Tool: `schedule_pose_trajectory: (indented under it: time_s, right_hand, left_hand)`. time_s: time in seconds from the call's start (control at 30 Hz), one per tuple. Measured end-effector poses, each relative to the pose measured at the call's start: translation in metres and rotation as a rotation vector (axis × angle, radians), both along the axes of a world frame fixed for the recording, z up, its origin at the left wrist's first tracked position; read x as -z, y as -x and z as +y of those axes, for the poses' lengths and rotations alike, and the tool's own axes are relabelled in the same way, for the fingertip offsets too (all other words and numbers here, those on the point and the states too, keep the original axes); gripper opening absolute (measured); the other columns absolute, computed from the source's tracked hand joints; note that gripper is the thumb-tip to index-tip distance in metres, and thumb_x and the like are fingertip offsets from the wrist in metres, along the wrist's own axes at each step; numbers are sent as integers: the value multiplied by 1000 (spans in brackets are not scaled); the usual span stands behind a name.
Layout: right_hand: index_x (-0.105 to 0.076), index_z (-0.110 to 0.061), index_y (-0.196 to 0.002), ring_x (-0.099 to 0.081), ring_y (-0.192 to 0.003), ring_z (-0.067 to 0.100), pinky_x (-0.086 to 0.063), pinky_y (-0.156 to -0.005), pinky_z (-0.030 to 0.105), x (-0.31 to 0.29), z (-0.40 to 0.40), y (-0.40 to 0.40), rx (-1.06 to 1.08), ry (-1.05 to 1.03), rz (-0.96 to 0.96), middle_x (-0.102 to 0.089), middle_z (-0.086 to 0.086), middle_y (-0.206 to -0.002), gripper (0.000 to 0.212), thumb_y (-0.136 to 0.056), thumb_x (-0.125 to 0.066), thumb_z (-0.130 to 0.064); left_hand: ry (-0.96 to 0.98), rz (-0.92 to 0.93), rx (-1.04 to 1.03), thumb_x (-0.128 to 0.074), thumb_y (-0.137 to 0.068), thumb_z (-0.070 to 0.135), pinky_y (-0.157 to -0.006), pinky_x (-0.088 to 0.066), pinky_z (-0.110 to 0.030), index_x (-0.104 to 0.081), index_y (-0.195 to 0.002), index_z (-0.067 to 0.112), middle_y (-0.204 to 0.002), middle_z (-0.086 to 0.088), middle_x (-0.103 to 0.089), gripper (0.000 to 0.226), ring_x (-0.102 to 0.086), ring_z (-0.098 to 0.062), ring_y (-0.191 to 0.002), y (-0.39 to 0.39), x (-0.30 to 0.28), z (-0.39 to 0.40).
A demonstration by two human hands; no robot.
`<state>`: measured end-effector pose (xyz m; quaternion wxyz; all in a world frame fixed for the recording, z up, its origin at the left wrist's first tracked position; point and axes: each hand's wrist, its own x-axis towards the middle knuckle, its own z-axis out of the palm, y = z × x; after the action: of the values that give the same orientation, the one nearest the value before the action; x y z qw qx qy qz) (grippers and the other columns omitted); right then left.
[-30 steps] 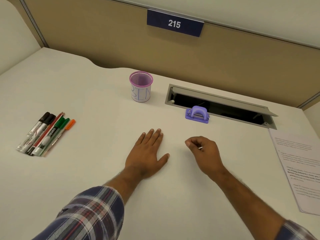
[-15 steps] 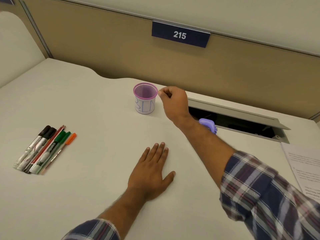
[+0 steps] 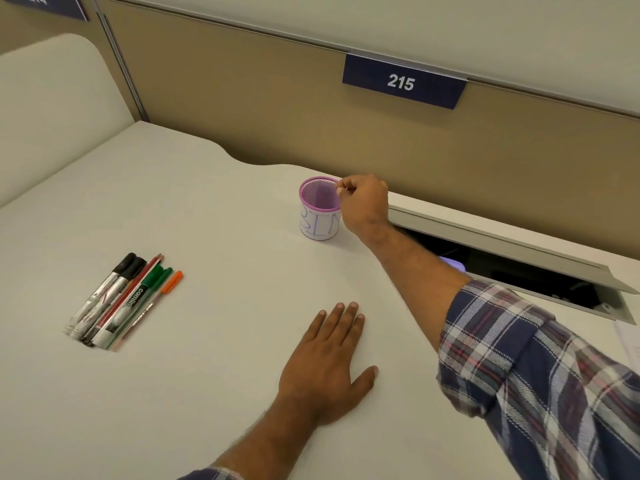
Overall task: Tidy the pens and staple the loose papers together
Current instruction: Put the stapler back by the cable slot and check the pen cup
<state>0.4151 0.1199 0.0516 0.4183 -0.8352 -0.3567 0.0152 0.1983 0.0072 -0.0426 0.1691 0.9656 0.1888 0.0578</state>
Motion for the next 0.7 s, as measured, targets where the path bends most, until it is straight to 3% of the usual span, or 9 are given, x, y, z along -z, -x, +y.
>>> schedule_pose_trajectory:
  time_s: [0.13, 0.27, 0.37, 0.53, 0.7]
  right_hand:
    - [-73, -21, -74, -63, -88, 29, -55, -76, 38, -5, -14, 2, 11, -52, 29, -71, -3, -77, 13, -81, -63, -20]
    - [-71, -13, -72, -60, -72, 17, -48, -67, 24, -11, -57, 13, -9, -108, 61, -66, -4, -71, 10, -80, -71, -19]
    - [-69, -10, -75, -62, -71, 19, -49, -67, 28, -3, -102, 28, 0, -113, 174, -70, 4, -77, 13, -78, -76, -20]
    - [-68, -17, -84, -61, -77, 10, -49, -71, 19, 22, -197, 62, -7, 52, 212, -66, -7, -84, 6, -84, -72, -21]
    - [-73, -20, -90, -58, -79, 8, -46, -75, 22, 41, -274, 87, -80, 272, 175, -66, -8, -85, 9, -88, -66, -17]
  left_hand:
    - [-8, 25, 9, -17, -95, 64, -120, 9, -34, 5, -158, 23, -165, 7, 15, 78, 20, -10, -150, 0, -1, 0]
    - [-26, 33, 9, -17, -95, 64, -122, 7, -35, 4, -158, 22, -165, 6, 13, 78, 17, -10, -151, 0, -1, 0]
    - [-39, 51, 8, -16, -95, 64, -125, 4, -36, 3, -158, 22, -166, 6, 12, 79, 16, -10, -151, 0, -1, 1]
    - [-62, 69, 8, -16, -94, 65, -125, 3, -36, 3, -158, 23, -166, 6, 12, 79, 14, -11, -152, -1, 0, 1]
    - [-75, 73, 10, -15, -94, 65, -125, 3, -35, 4, -158, 22, -166, 6, 12, 79, 14, -10, -152, -1, 2, 1]
